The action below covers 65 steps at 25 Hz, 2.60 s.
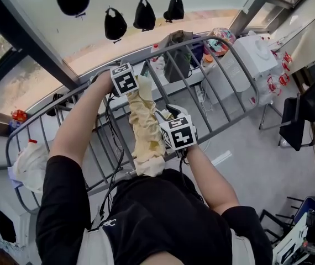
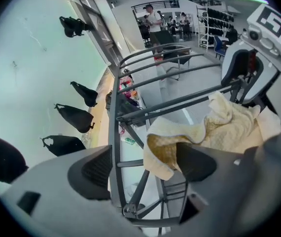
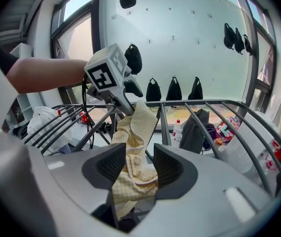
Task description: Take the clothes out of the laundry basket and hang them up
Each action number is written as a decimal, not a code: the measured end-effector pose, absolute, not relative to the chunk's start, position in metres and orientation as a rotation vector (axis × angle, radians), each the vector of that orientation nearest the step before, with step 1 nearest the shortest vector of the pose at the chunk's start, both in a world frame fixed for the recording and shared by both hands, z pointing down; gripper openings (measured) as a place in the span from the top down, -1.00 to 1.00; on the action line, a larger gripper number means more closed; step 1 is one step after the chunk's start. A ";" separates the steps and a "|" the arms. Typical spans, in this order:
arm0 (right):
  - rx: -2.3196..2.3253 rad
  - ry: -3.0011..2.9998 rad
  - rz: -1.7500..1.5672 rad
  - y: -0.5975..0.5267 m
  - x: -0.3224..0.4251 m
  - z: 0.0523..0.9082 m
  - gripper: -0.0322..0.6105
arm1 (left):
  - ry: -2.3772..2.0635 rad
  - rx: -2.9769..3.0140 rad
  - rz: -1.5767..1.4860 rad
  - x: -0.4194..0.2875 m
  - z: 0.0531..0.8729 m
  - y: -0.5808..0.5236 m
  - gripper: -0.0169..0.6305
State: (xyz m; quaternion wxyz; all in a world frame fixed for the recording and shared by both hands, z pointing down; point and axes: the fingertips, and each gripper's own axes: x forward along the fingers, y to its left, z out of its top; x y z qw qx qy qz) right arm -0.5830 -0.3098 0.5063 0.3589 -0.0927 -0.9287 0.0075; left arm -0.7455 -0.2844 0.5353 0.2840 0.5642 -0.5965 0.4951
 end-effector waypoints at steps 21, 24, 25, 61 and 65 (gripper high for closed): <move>-0.267 -2.906 0.105 -0.294 -0.594 0.402 0.87 | -2.720 1.393 -0.016 -0.711 0.360 -0.187 0.92; -0.283 -2.987 0.080 -0.289 -0.596 0.377 0.87 | -2.863 1.337 -0.011 -0.679 0.329 -0.158 0.92; -0.295 -3.011 0.068 -0.287 -0.597 0.368 0.87 | -2.911 1.299 0.002 -0.671 0.320 -0.147 0.92; -0.307 -3.131 -0.033 -0.252 -0.586 0.293 0.86 | -3.034 0.922 0.066 -0.618 0.283 -0.057 0.92; -0.308 -3.131 -0.032 -0.252 -0.585 0.293 0.86 | -3.036 0.919 0.080 -0.616 0.283 -0.058 0.92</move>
